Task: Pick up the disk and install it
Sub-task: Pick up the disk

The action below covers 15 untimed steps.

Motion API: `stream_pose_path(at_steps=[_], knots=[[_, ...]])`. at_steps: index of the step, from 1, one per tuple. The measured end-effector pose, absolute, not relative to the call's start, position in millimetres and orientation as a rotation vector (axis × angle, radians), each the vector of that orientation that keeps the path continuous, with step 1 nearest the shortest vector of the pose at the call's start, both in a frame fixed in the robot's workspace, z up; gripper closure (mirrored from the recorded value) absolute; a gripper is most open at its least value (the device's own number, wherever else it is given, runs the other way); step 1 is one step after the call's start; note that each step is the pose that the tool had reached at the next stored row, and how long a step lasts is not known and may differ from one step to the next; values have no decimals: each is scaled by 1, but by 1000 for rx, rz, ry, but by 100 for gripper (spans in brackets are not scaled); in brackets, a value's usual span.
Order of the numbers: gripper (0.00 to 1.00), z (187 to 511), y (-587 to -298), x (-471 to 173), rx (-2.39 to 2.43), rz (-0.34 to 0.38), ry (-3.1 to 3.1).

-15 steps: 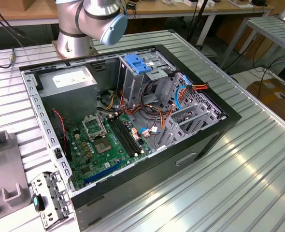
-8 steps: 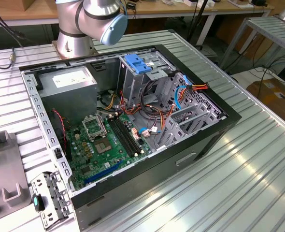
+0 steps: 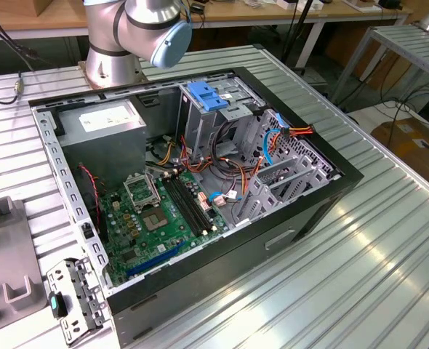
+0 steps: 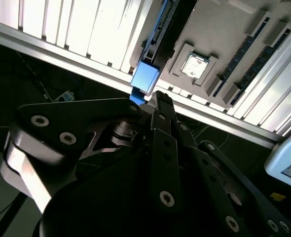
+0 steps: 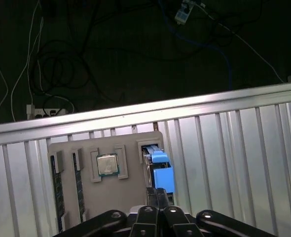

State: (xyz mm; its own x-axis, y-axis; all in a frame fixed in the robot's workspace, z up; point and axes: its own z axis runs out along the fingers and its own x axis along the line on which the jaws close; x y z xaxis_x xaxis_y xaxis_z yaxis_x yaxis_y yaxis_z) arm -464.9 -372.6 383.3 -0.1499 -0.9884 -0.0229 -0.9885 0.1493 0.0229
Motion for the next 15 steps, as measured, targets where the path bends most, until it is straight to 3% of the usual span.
stream_pose_path(at_steps=[8,9,15], knots=[[82,383,-373,-465,-2048,51,2379],[75,383,-373,-465,-2048,51,2379],[75,383,-373,-465,-2047,47,2377]])
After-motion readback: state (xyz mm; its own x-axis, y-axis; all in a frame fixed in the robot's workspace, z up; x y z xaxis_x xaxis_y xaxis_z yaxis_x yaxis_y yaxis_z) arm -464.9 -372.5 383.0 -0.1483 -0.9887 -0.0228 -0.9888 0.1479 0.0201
